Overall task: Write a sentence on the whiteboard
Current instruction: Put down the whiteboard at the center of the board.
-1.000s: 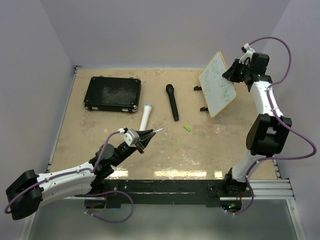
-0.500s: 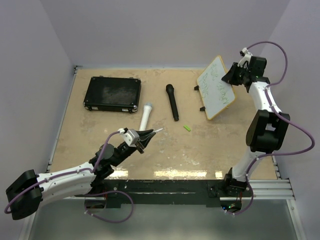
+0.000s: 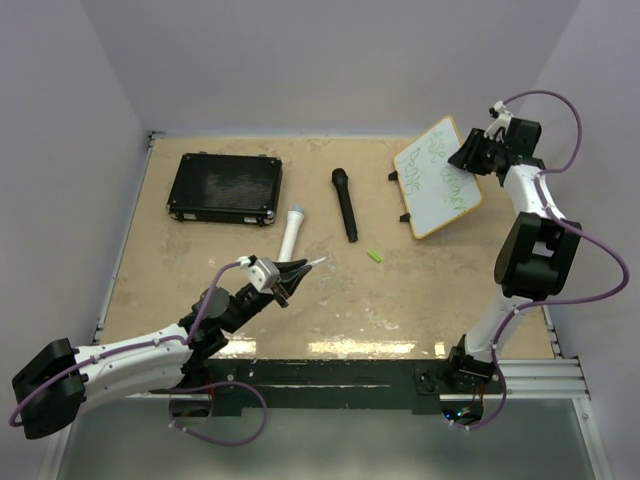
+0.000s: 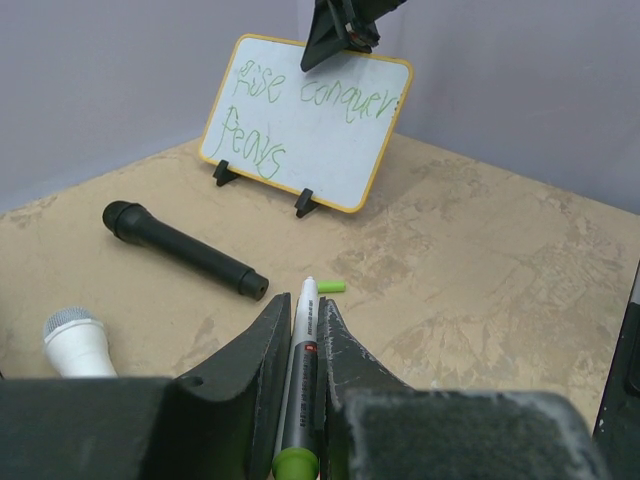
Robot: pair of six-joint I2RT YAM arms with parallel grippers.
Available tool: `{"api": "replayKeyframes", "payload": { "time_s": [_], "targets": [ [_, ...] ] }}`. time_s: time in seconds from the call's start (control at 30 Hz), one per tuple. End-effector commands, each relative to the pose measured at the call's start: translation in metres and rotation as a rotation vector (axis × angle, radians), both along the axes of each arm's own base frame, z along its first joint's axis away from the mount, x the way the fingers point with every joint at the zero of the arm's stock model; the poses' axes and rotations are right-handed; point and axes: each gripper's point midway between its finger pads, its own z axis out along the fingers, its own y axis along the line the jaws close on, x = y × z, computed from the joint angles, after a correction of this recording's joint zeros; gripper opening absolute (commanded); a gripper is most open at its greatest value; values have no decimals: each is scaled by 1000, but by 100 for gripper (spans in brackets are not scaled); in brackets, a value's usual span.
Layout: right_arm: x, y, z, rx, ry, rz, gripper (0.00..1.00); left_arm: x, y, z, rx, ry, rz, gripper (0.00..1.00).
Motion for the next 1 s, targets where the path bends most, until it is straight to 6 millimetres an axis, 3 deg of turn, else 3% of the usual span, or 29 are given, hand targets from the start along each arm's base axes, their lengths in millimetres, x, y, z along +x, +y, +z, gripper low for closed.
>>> {"api": "replayKeyframes", "payload": {
  "time_s": [0.0, 0.97],
  "targets": [
    [5, 3, 14, -1, -63, 43, 41, 1, -1, 9, -35, -6, -2, 0],
    [-5, -29, 5, -16, -56, 27, 78, -3, -1, 10, -49, 9, -17, 0]
  ]
}}
